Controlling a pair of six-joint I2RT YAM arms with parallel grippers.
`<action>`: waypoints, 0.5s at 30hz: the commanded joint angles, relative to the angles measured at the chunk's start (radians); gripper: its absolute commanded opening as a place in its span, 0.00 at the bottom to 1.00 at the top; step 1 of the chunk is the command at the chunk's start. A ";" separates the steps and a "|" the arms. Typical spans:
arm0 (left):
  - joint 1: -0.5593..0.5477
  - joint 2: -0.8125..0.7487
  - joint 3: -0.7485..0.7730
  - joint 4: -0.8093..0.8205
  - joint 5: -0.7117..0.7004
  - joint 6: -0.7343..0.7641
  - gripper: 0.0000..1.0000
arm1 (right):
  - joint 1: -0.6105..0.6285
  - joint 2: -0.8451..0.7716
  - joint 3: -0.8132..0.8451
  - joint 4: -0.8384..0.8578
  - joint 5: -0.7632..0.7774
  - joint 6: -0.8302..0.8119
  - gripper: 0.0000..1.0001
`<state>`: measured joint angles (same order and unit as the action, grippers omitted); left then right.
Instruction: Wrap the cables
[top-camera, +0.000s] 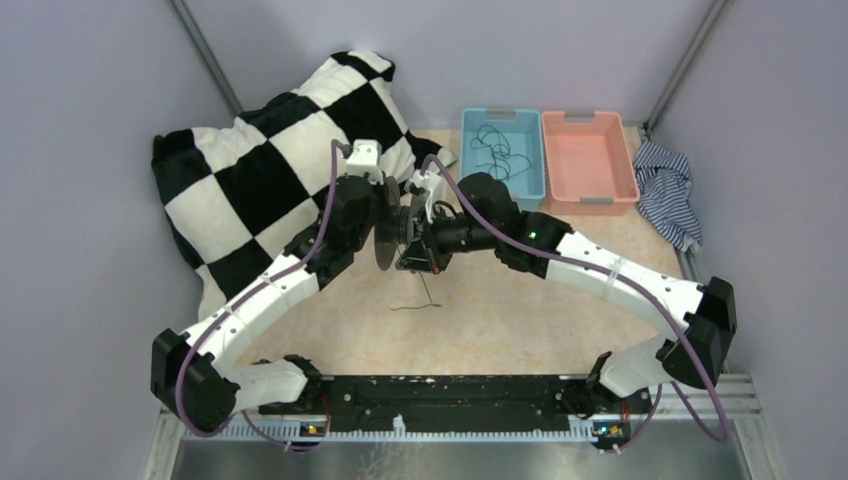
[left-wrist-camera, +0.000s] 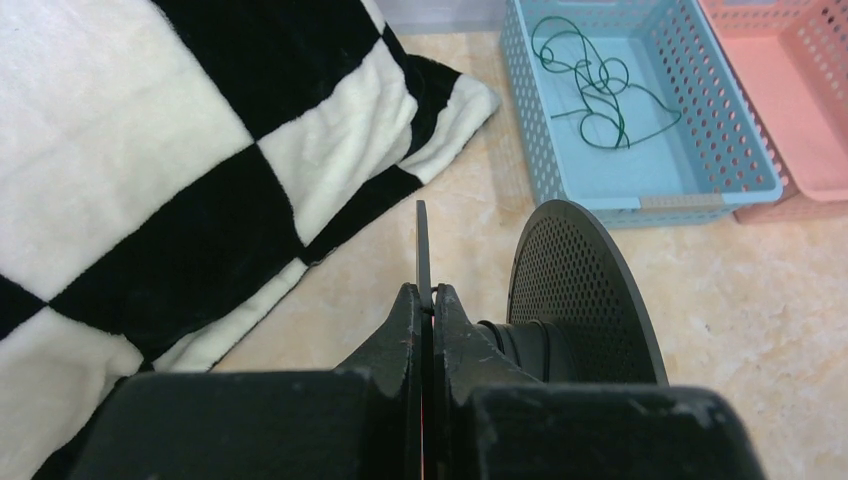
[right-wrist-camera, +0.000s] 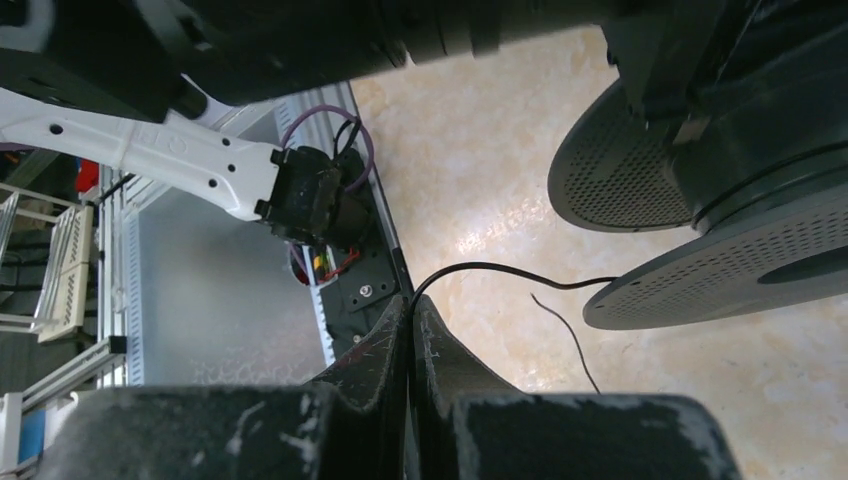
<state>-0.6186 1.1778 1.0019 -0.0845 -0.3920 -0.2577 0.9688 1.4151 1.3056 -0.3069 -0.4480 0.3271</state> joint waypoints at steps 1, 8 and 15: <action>-0.010 0.005 0.021 0.042 0.051 0.066 0.00 | -0.001 -0.007 0.082 -0.034 0.016 -0.047 0.00; -0.009 0.027 0.039 -0.016 0.159 0.123 0.00 | -0.148 -0.041 -0.024 0.137 -0.125 -0.014 0.00; -0.009 -0.015 0.035 -0.023 0.322 0.187 0.00 | -0.196 -0.037 0.011 0.067 -0.098 -0.062 0.00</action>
<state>-0.6235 1.2129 1.0023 -0.1612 -0.1997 -0.1249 0.7818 1.4036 1.2808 -0.2501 -0.5259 0.3027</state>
